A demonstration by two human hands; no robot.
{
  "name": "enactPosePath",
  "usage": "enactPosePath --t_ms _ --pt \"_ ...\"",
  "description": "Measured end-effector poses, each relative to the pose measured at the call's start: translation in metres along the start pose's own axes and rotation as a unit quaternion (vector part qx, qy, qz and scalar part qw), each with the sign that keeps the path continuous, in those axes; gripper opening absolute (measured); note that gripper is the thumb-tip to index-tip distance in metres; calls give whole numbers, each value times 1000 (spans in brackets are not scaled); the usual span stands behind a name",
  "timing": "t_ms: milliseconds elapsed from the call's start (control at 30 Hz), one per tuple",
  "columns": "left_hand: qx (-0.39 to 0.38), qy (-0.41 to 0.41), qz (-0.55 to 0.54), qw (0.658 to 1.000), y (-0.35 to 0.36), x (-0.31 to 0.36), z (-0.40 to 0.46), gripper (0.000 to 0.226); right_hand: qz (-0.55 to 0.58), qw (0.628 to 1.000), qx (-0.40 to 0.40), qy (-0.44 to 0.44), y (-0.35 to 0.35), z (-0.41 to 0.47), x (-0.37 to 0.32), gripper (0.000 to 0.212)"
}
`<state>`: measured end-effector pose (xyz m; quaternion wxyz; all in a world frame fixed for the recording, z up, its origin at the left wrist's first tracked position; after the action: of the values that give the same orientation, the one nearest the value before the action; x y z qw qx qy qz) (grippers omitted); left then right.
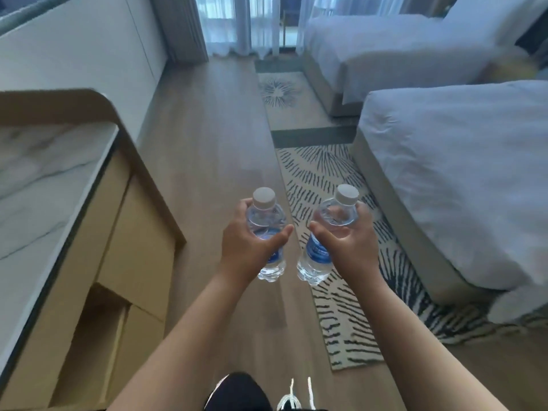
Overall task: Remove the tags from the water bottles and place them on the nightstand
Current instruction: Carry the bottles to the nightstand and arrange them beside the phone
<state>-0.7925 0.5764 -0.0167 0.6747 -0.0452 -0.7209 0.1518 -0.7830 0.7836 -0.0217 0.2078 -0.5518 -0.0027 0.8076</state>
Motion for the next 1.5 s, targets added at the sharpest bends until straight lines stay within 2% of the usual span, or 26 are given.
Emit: enactPosePath --t_ms 167,333,467,600,867,1000,1133,1500 --pt "-10 11 16 1000 35 -2 77 59 5 999 12 49 9 53 48 55" --pt "-10 4 6 1000 53 -14 185 51 -17 998 8 64 53 135 92 59" --pt "-19 8 0 1000 53 -12 289 57 -33 998 1 50 104 223 117 60" --pt "-23 19 7 1000 45 6 391 53 -39 999 12 34 150 315 127 57" --pt "-32 39 24 998 64 27 544 54 -31 998 24 45 197 443 164 59" --pt "-56 31 20 998 99 24 614 59 -32 997 39 64 205 502 202 58" --pt "-97 39 13 994 148 32 699 55 -27 995 61 74 208 574 251 56" --pt "-141 63 40 987 287 98 935 59 -55 991 82 87 190 815 354 63"
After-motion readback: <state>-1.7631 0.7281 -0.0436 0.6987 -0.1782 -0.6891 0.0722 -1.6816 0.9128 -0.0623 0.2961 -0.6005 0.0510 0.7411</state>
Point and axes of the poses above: each hand's wrist, its own z-axis towards the middle knuckle, its own y-axis out of the palm, x = y × z, the point moved 6 cm from there along z, towards the middle knuckle, and after that the axes turned 14 degrees about -y, right-handed, at the moved point
